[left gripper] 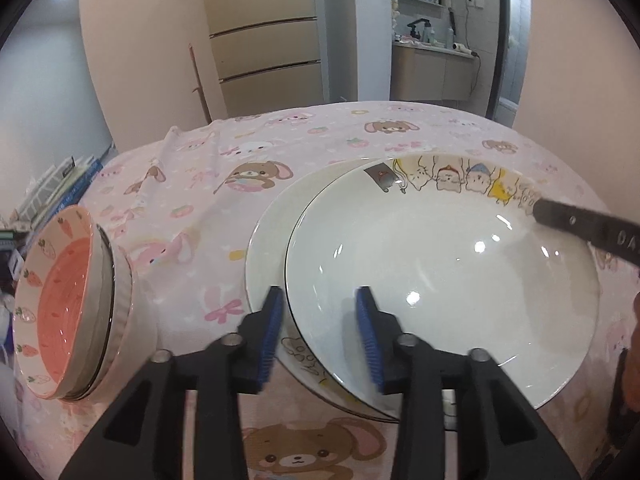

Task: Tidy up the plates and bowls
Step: 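Lower the deep plate onto the 'Life' plate stack with both tools, then open both tools and raise them off the plate stack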

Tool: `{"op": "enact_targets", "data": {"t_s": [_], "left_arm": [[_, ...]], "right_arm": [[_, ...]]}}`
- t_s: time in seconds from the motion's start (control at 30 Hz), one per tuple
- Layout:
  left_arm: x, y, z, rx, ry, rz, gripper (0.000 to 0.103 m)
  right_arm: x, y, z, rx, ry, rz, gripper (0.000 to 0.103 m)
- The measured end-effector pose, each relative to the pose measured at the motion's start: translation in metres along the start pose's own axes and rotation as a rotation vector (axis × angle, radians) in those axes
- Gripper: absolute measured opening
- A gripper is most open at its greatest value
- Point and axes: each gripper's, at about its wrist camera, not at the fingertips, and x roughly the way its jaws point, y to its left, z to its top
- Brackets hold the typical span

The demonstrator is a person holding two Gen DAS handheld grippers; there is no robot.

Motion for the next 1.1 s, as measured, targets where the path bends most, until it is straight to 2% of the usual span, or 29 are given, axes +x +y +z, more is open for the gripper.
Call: {"op": "enact_targets", "data": {"t_s": [0.07,0.23,0.4,0.63,0.8,0.97,1.1], "left_arm": [[0.001,-0.003,0.000,0.011,-0.011,-0.016,0.060],[-0.004,0.001,0.000,-0.004,-0.051,-0.002,0.062],[-0.030,0.015,-0.003,-0.041,-0.149,0.046,0.081],[-0.055,0.031,-0.013,-0.127,-0.155,0.005,0.081],[-0.054,0.034,-0.019,-0.130,-0.141,0.030,0.081],[-0.043,0.033,-0.023,-0.154,-0.113,0.002,0.081],[-0.044,0.027,-0.027,-0.148,-0.113,-0.010,0.081]], "right_arm": [[-0.002,-0.003,0.000,0.008,0.007,0.007,0.009],[-0.003,-0.001,0.000,0.000,0.008,0.002,0.009],[0.000,-0.002,0.000,0.009,0.006,0.010,0.009],[0.015,0.011,0.001,0.000,0.035,0.042,0.009],[0.021,0.012,0.003,-0.014,0.017,0.003,0.008],[0.018,0.015,-0.003,-0.085,-0.023,-0.007,0.007],[0.003,0.021,-0.012,-0.169,-0.096,-0.025,0.008]]}}
